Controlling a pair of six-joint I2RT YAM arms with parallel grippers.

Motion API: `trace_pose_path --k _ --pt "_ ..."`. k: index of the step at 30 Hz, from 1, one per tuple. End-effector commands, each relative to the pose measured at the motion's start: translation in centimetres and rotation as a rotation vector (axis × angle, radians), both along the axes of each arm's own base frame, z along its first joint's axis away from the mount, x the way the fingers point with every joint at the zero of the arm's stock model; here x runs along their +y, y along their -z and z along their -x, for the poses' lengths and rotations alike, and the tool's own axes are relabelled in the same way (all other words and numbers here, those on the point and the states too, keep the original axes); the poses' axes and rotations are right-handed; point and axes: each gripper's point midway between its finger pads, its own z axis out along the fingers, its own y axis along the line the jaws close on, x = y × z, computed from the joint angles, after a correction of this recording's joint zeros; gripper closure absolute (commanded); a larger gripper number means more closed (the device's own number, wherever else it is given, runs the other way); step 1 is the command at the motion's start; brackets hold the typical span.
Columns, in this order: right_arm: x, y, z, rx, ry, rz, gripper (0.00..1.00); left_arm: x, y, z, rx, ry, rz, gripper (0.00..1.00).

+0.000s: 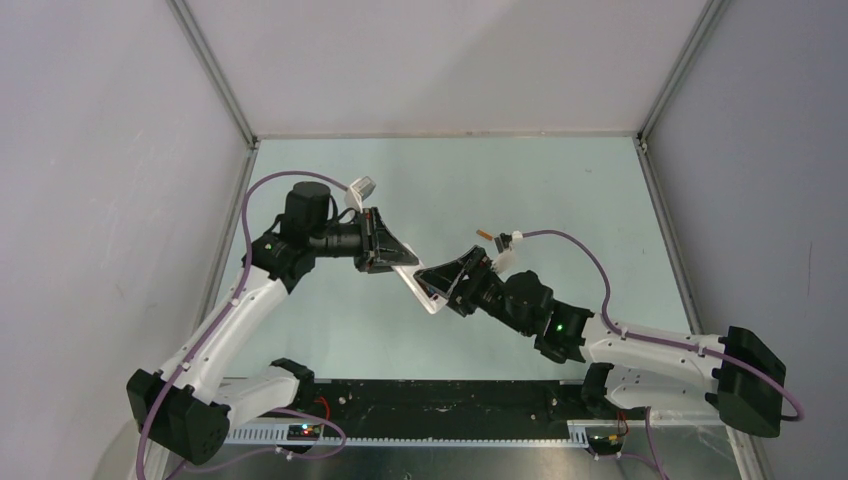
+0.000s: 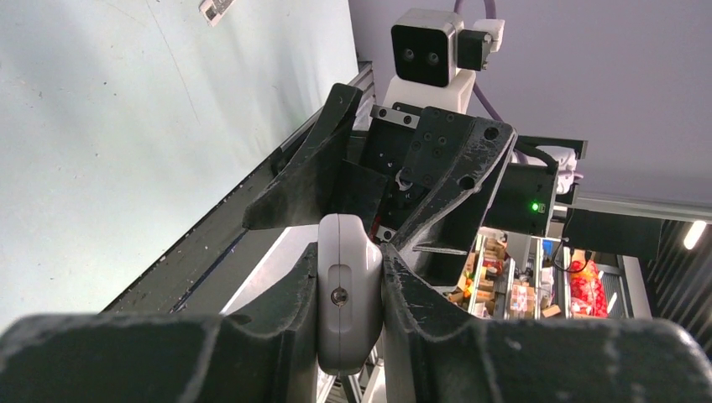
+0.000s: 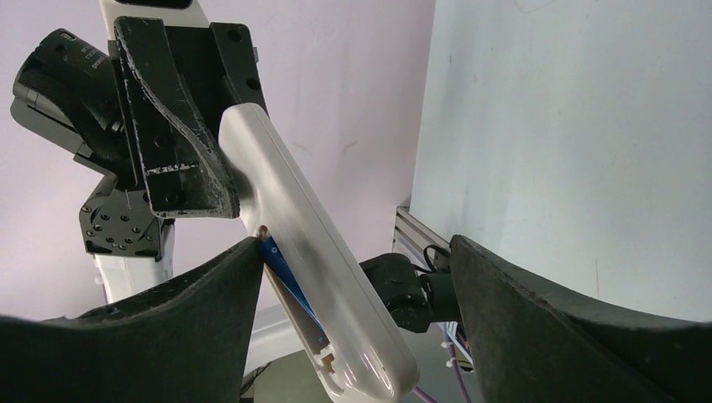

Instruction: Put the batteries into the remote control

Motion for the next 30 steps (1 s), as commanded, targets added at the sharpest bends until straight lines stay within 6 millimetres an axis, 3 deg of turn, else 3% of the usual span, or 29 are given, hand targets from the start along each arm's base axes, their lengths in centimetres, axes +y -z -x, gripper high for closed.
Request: trace_pose_path --k 1,5,9,30 --pt "-0.9 5.6 0.1 0.049 0.0 0.171 0.16 -0.5 -5.5 2.0 -0.085 0.101 0.144 1.0" --pt "-0.9 5.8 -0.2 0.052 0.0 0.173 0.14 -0.5 -5.6 2.1 -0.085 0.104 0.149 1.0" --pt "-0.7 5.4 -0.2 0.025 -0.02 0.13 0.05 -0.5 -5.9 2.3 -0.091 0.114 0.159 1.0" --pt "-0.6 1.9 -0.4 -0.315 -0.074 0.044 0.01 -0.5 -6.2 2.6 -0.09 0.128 0.182 1.0"
